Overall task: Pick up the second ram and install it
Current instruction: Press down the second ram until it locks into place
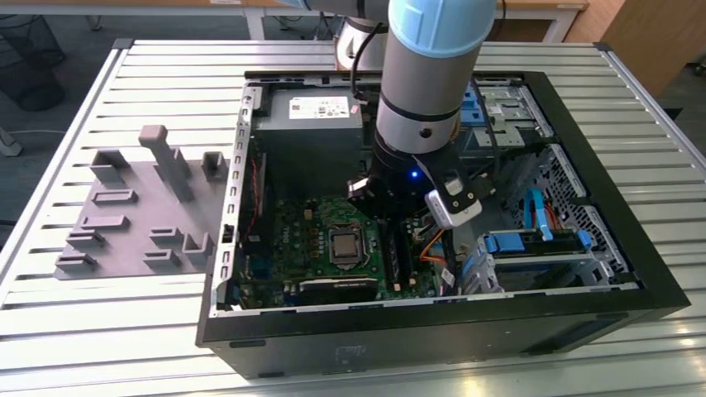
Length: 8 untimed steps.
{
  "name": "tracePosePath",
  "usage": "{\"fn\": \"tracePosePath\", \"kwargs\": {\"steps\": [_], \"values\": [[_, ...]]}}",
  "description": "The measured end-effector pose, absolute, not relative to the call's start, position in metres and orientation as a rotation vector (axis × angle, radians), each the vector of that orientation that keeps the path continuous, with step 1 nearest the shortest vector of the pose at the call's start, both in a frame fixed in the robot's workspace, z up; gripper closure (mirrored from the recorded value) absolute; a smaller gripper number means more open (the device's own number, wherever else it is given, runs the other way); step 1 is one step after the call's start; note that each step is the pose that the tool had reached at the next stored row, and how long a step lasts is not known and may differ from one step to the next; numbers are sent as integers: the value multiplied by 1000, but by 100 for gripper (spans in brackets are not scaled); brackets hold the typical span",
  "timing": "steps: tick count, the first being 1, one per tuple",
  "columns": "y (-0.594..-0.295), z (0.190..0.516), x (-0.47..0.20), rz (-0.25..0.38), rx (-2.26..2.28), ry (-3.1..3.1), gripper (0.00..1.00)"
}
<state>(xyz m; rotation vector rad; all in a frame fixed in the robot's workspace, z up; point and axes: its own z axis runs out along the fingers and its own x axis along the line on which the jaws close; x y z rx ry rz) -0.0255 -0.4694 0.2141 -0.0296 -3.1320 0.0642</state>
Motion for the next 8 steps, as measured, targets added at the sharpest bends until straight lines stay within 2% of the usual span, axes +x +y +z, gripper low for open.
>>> {"fn": "tracePosePath", "kwargs": {"steps": [8], "values": [[-469,216,-25,65,-30,-3132,86]]}}
